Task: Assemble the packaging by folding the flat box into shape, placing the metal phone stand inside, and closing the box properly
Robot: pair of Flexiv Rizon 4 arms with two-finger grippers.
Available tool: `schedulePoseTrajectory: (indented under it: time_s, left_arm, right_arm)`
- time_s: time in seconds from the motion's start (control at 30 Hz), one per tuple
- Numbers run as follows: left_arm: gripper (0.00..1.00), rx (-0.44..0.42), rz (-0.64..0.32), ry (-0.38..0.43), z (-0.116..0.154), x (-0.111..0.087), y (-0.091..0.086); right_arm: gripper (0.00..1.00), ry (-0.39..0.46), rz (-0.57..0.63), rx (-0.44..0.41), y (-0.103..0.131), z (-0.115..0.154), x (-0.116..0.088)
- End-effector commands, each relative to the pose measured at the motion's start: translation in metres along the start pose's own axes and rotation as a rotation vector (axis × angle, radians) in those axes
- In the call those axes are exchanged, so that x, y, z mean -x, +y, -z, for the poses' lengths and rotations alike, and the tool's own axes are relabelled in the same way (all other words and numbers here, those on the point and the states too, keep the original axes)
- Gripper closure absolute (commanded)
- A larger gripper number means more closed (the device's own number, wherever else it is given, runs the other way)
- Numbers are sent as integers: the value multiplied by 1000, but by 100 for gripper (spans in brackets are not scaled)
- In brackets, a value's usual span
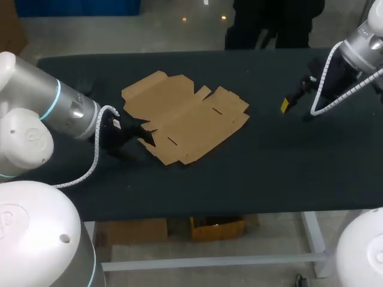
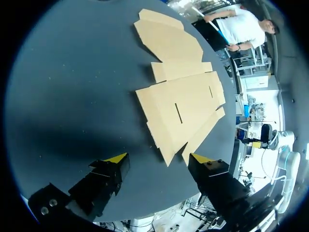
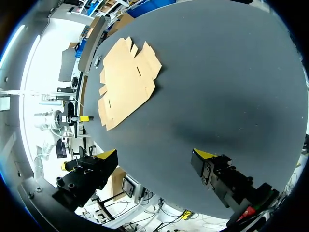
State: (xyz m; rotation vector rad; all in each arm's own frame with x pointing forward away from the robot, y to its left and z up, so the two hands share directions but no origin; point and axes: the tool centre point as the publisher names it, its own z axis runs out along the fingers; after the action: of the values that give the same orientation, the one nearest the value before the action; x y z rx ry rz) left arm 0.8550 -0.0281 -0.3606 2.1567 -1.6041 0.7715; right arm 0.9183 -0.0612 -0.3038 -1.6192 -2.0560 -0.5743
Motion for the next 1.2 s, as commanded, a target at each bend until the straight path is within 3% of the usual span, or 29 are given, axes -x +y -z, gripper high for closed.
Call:
schedulePoseTrajectory:
  time_s: [0.03,0.3,0.77,0.93,1.2]
  left_arm:
    - [28,10,-1,7,-11,0,-6]
    - [44,30,2,16,-23,1,-11]
    - [43,40,109,87,-31,8,-23]
    - [50,38,159,117,-32,12,-25]
    - [53,49,214,200,-36,14,-31]
  right_arm:
    - [0,5,0,-6,2,1,2]
    - [0,7,-3,-6,3,1,3]
    - [0,10,-7,-8,3,2,5]
    - [0,13,-10,-8,3,2,6]
    - [0,19,-8,-11,4,1,7]
